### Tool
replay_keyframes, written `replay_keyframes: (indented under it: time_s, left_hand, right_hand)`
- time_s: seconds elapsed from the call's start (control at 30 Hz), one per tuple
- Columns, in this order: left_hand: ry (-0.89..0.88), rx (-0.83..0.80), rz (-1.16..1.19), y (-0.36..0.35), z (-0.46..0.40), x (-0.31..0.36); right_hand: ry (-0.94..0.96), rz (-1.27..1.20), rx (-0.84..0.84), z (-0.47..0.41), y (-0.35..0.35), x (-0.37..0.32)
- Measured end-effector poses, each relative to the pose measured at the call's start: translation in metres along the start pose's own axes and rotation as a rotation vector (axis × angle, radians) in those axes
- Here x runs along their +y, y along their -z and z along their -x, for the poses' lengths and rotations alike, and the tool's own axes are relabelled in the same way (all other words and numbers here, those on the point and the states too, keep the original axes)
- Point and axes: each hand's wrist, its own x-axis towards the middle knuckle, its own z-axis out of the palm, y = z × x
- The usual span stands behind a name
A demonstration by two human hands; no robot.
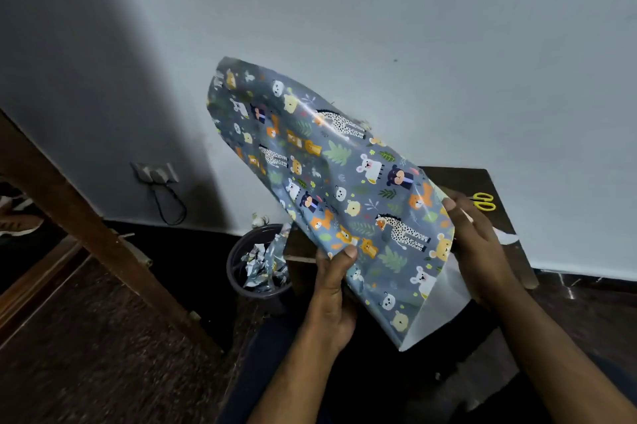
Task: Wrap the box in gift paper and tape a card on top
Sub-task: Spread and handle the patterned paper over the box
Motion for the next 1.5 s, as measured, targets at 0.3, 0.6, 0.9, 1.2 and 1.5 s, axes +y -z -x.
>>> replay_keyframes:
  time_s: [0.3,0.6,0.9,1.2,1.5]
  left_hand:
    - [0.169,-0.400,0.048,-0.027,-0.025,-0.020]
    - [0.154,-0.244,0.176,-0.026,-0.023,0.008]
    - [0.084,-0.026,0.064,0.009,-0.023,0.034]
    - [0.119,-0.002,-0.077,0.004,-0.016,0.026]
    - [0.177,-0.106,-0.112,-0.004,-0.009,0.004]
  right_hand:
    - [0.307,-0.033,0.225,0.019,0.023,-0.022]
    - [0.007,0.432,0.220,0.039,0.028,0.018]
    - [-0.681,1.048,0.162,0.027,0.050,0.038]
    - [-0.475,0.805,0.250,0.028,0.048,0.031]
    - [0.055,0.481,0.715,0.055,0.044,-0.008]
